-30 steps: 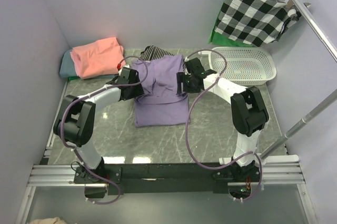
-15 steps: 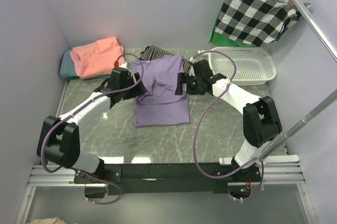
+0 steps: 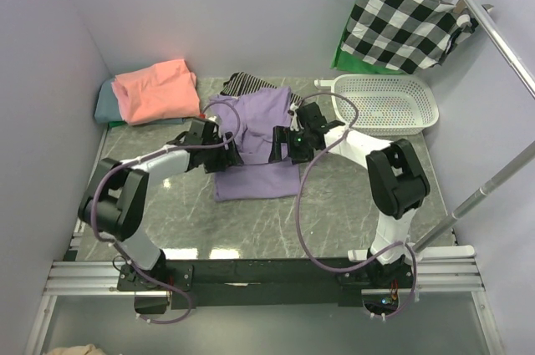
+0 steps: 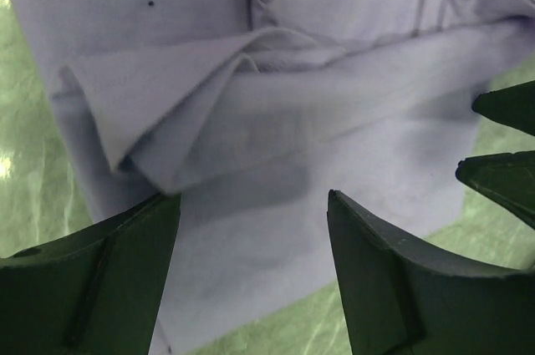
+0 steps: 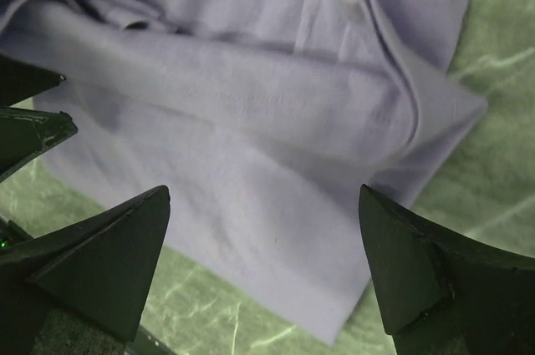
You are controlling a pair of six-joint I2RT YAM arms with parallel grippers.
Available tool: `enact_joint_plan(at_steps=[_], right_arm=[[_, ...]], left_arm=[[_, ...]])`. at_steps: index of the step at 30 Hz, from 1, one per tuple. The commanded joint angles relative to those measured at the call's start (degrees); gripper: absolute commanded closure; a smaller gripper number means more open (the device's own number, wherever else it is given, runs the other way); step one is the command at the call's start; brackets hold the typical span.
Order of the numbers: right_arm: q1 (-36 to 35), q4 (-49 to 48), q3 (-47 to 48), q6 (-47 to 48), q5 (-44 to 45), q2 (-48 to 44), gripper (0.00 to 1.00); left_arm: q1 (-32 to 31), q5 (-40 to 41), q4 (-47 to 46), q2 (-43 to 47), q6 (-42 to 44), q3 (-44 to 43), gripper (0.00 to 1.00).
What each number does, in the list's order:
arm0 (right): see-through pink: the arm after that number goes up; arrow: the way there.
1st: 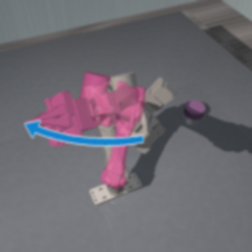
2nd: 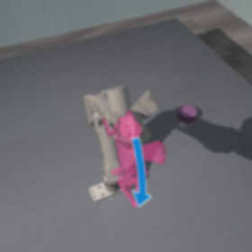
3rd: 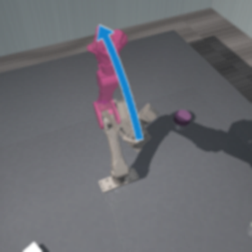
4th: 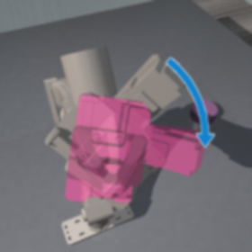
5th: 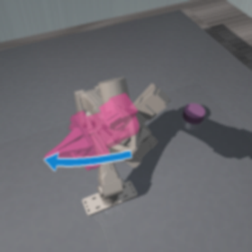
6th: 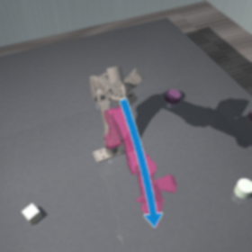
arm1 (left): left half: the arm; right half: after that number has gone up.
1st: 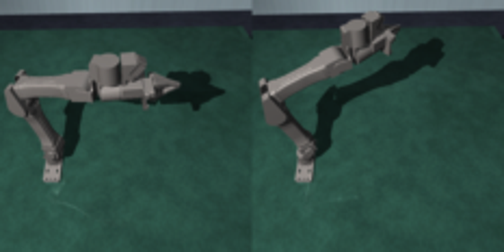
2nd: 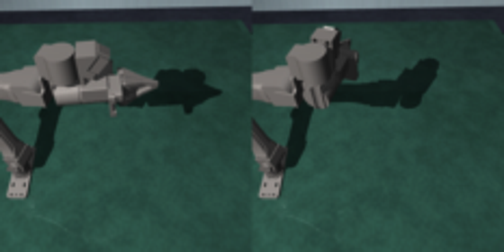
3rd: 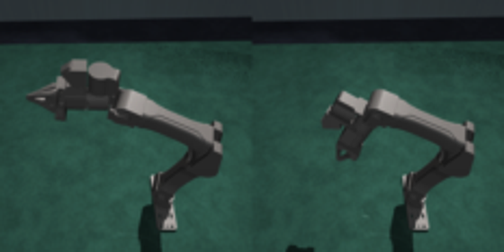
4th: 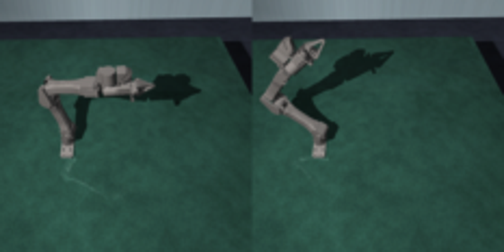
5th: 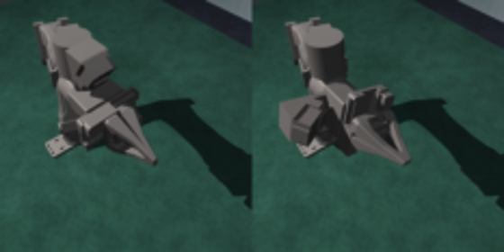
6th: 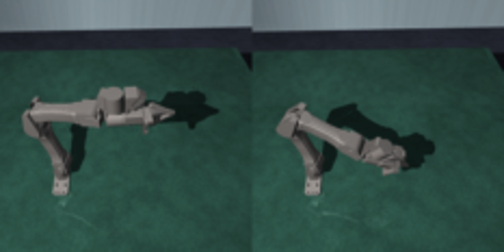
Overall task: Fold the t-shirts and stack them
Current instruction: Fold the tshirt
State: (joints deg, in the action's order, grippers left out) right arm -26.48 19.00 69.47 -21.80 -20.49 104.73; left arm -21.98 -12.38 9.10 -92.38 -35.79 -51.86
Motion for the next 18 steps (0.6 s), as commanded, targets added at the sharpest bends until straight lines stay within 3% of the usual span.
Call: enact_joint_plan(at_steps=[1,13,18], right_arm=[[-0.24,-1.43,4.87,0.36,0.62,2.49,0.0],[1.07,1.2,14.8,2.99,3.7,9.96,0.0],[2.48,1.56,19.11,3.96,5.63,12.6,0.0]], left_arm=[[-0.08,0.51,-3.74,-4.03,-0.16,-5.09,0.25],[1.58,7.19,-3.92,-12.64,2.22,-13.97,0.23],[5.1,8.95,-4.44,-14.67,2.39,-16.78,0.22]])
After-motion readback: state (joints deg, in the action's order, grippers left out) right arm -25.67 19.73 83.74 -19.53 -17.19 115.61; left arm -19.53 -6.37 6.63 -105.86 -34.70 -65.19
